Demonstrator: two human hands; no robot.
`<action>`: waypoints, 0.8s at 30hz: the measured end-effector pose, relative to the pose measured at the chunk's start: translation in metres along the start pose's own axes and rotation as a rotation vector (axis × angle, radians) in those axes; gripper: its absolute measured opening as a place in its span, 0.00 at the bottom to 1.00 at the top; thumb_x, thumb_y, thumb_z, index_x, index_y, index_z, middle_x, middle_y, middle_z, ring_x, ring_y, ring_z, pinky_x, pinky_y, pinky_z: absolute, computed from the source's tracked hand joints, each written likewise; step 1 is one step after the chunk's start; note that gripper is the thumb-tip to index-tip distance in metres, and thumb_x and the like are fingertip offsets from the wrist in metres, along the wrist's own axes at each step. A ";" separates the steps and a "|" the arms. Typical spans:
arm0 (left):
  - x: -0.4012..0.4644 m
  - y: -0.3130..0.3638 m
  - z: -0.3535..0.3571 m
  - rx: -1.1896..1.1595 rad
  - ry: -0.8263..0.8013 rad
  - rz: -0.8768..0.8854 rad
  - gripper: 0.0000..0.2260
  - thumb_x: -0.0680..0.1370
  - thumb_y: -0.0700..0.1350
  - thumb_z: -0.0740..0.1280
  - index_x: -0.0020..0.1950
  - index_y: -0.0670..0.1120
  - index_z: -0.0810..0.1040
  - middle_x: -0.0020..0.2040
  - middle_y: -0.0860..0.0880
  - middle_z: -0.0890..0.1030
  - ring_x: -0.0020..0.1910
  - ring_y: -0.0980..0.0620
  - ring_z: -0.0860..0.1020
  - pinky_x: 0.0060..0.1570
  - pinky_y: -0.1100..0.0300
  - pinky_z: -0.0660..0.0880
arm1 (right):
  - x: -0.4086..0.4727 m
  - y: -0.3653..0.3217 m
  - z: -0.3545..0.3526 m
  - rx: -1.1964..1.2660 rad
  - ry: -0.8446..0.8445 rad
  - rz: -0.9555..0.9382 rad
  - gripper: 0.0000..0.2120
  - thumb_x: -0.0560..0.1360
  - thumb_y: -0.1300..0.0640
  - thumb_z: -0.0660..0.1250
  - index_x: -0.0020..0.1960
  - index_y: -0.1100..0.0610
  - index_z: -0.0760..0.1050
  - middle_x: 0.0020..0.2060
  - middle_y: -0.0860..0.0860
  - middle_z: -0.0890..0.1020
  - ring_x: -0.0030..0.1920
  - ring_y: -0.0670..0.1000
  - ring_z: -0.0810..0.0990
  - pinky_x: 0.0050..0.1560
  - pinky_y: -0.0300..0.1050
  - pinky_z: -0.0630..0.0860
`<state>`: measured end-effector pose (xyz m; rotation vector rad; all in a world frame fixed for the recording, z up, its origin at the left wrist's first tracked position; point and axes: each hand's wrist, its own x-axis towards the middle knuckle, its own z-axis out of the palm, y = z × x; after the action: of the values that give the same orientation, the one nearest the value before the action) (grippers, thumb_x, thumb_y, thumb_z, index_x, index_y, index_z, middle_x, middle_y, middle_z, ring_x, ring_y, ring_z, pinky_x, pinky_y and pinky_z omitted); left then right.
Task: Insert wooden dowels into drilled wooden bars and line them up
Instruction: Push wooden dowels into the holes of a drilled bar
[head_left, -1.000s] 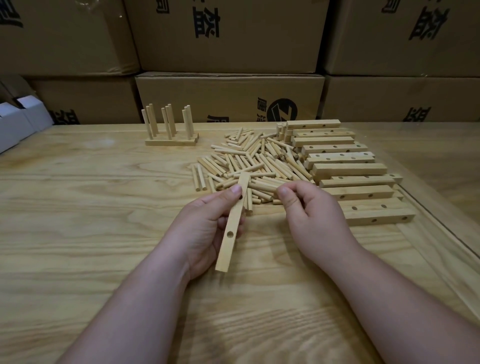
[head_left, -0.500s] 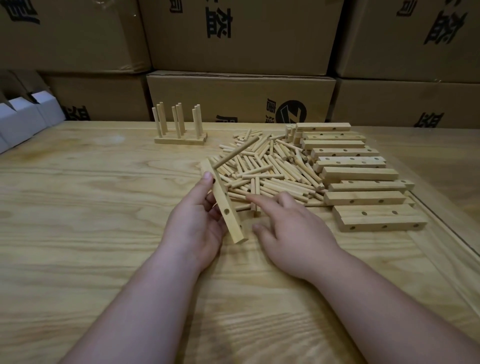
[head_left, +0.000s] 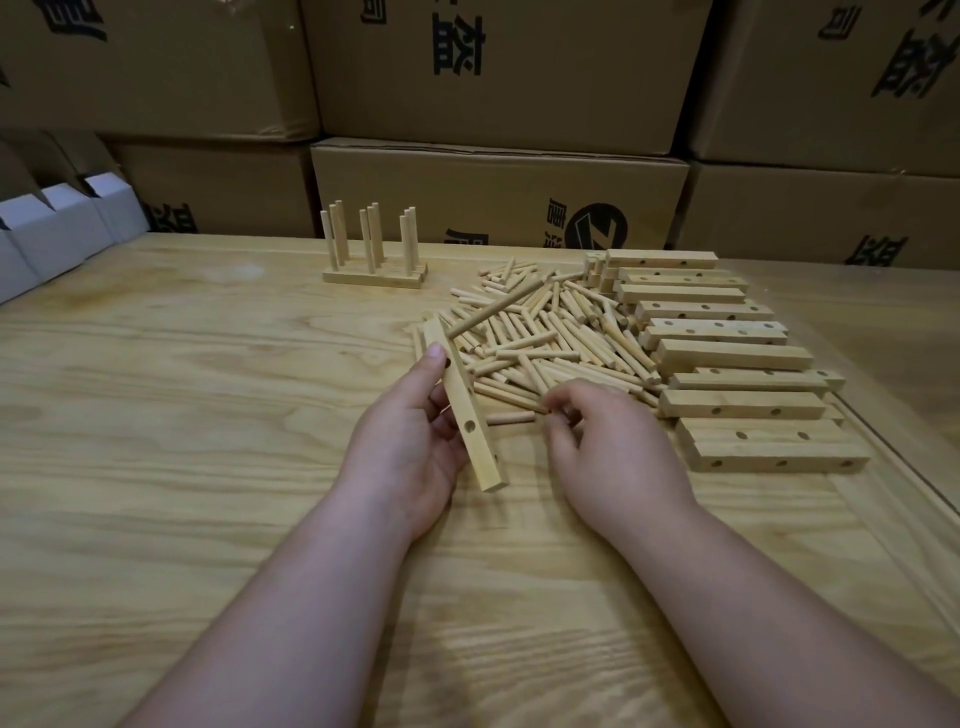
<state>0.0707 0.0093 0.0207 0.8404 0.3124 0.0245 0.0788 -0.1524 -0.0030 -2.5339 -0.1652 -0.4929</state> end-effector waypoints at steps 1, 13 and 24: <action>0.000 0.000 0.000 -0.002 -0.003 0.000 0.09 0.80 0.48 0.70 0.46 0.44 0.83 0.36 0.47 0.79 0.26 0.55 0.79 0.26 0.62 0.76 | 0.000 0.001 0.000 0.027 0.033 0.021 0.05 0.79 0.51 0.65 0.53 0.44 0.78 0.44 0.41 0.79 0.43 0.42 0.78 0.39 0.40 0.74; 0.005 -0.002 -0.002 0.074 -0.027 -0.009 0.09 0.82 0.49 0.67 0.51 0.45 0.83 0.40 0.48 0.83 0.36 0.53 0.81 0.36 0.56 0.81 | -0.009 0.000 -0.010 0.569 0.195 -0.013 0.09 0.78 0.53 0.69 0.52 0.39 0.78 0.44 0.35 0.81 0.41 0.41 0.80 0.39 0.30 0.74; 0.002 -0.002 -0.001 0.100 0.003 0.031 0.12 0.82 0.52 0.67 0.51 0.43 0.82 0.33 0.50 0.83 0.28 0.54 0.80 0.28 0.62 0.76 | -0.014 -0.008 -0.012 0.721 0.175 -0.145 0.07 0.75 0.57 0.66 0.49 0.45 0.78 0.39 0.41 0.80 0.36 0.46 0.78 0.38 0.39 0.75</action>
<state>0.0723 0.0094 0.0179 0.9444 0.3052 0.0397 0.0600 -0.1526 0.0049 -1.7756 -0.3852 -0.5815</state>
